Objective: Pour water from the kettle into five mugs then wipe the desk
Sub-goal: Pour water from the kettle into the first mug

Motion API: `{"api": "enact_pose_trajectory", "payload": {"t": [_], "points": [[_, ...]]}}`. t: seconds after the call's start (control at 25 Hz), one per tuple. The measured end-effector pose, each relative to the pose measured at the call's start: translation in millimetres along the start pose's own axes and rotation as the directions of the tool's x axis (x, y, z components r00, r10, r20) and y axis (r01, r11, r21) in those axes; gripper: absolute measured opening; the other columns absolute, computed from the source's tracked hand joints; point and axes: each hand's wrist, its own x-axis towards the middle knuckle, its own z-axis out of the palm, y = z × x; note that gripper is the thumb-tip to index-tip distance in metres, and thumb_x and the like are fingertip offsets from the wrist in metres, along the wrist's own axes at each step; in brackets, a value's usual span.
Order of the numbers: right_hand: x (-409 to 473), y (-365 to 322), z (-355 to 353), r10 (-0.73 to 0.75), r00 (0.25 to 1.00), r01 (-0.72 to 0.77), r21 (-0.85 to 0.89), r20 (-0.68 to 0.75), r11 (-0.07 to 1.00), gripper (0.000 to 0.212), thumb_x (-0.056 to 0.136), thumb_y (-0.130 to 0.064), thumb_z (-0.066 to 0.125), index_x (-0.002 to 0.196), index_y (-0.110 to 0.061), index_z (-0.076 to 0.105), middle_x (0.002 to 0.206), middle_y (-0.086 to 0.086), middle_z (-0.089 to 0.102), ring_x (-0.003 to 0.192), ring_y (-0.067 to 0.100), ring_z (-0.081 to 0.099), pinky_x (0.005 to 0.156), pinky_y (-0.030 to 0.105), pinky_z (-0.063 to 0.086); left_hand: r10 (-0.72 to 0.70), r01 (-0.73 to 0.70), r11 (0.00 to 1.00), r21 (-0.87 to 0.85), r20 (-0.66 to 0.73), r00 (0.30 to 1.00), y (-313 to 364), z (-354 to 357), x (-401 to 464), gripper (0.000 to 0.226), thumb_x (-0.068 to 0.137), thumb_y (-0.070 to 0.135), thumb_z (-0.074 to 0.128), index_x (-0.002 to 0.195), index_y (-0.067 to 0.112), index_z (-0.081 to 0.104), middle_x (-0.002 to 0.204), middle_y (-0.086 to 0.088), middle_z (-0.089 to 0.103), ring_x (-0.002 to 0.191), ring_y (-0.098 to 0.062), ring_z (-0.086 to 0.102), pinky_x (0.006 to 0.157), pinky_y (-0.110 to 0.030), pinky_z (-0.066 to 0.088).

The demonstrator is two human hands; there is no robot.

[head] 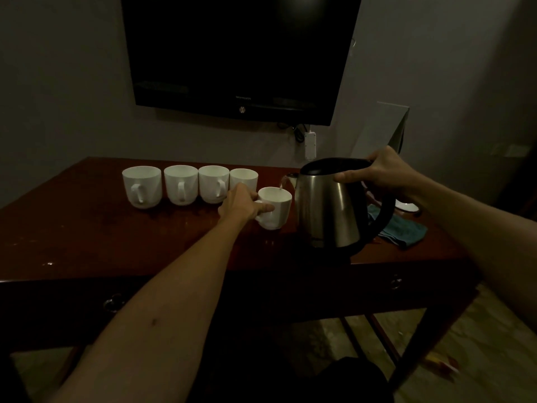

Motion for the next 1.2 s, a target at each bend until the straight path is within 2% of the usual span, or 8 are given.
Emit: {"api": "enact_pose_trajectory", "payload": {"t": [0.24, 0.36, 0.48, 0.64, 0.88, 1.0, 1.2], "points": [[2.4, -1.2, 0.1, 0.005, 1.000, -0.005, -0.014, 0.004, 1.000, 0.060, 0.061, -0.040, 0.081, 0.089, 0.011, 0.068, 0.047, -0.003, 0.058, 0.039, 0.012, 0.050, 0.040, 0.023, 0.041, -0.012, 0.012, 1.000, -0.011, -0.003, 1.000, 2.6, 0.2, -1.0, 0.051, 0.074, 0.044, 0.082, 0.115, 0.016, 0.070, 0.110, -0.006, 0.069, 0.110, -0.025, 0.059, 0.078, -0.038, 0.039], [3.8, -1.7, -1.0, -0.013, 1.000, 0.013, -0.019, 0.009, 1.000, 0.054, 0.068, -0.035, 0.082, 0.088, 0.013, 0.068, 0.045, -0.003, 0.056, 0.038, 0.012, 0.048, 0.039, 0.021, 0.040, -0.015, 0.015, 0.999, -0.033, -0.009, 1.000, 1.3, 1.8, -0.6, 0.051, 0.075, 0.043, 0.082, 0.117, 0.017, 0.070, 0.111, -0.005, 0.068, 0.110, -0.023, 0.056, 0.077, -0.039, 0.035], [5.8, -1.5, -1.1, 0.001, 1.000, -0.001, -0.027, 0.008, 1.000, 0.050, 0.071, -0.033, 0.082, 0.089, 0.011, 0.069, 0.043, -0.004, 0.056, 0.041, 0.014, 0.049, 0.044, 0.026, 0.041, -0.012, 0.012, 0.999, -0.041, -0.004, 1.000, 1.2, 1.4, -0.6, 0.048, 0.076, 0.042, 0.082, 0.115, 0.016, 0.071, 0.110, -0.005, 0.069, 0.107, -0.022, 0.056, 0.077, -0.039, 0.035], [6.3, -2.1, -0.5, 0.003, 1.000, -0.003, -0.043, 0.009, 0.999, 0.057, 0.064, -0.040, 0.082, 0.090, 0.009, 0.070, 0.047, -0.004, 0.059, 0.046, 0.016, 0.053, 0.048, 0.029, 0.044, -0.016, 0.015, 0.999, -0.036, -0.015, 1.000, 1.7, 1.6, -1.3, 0.049, 0.074, 0.044, 0.082, 0.114, 0.017, 0.072, 0.110, -0.005, 0.069, 0.111, -0.025, 0.058, 0.079, -0.039, 0.037], [7.2, -5.7, -0.9, 0.005, 1.000, -0.004, -0.050, 0.018, 0.999, 0.059, 0.067, -0.036, 0.082, 0.091, 0.015, 0.068, 0.041, -0.004, 0.054, 0.035, 0.009, 0.048, 0.037, 0.021, 0.039, -0.017, 0.016, 0.999, -0.034, -0.022, 1.000, 2.6, 1.0, -2.6, 0.047, 0.075, 0.044, 0.082, 0.110, 0.016, 0.071, 0.107, -0.006, 0.068, 0.105, -0.023, 0.057, 0.077, -0.039, 0.036], [8.1, -4.7, 0.0, 0.010, 1.000, -0.009, -0.056, 0.016, 0.998, 0.059, 0.069, -0.034, 0.083, 0.093, 0.017, 0.067, 0.041, -0.005, 0.054, 0.035, 0.007, 0.049, 0.038, 0.019, 0.039, -0.020, 0.020, 0.999, -0.029, -0.012, 1.000, 3.0, 0.4, -2.9, 0.046, 0.075, 0.045, 0.081, 0.111, 0.017, 0.071, 0.107, -0.006, 0.069, 0.106, -0.023, 0.057, 0.077, -0.038, 0.037], [7.4, -4.8, -0.9, 0.015, 1.000, -0.014, -0.051, 0.009, 0.999, 0.071, 0.058, -0.042, 0.083, 0.094, 0.017, 0.067, 0.048, -0.002, 0.058, 0.038, 0.009, 0.051, 0.039, 0.020, 0.040, -0.019, 0.018, 1.000, -0.026, -0.036, 0.999, 6.4, 1.1, -8.1, 0.052, 0.076, 0.044, 0.081, 0.119, 0.017, 0.068, 0.113, -0.005, 0.067, 0.112, -0.024, 0.057, 0.077, -0.037, 0.036]]}}
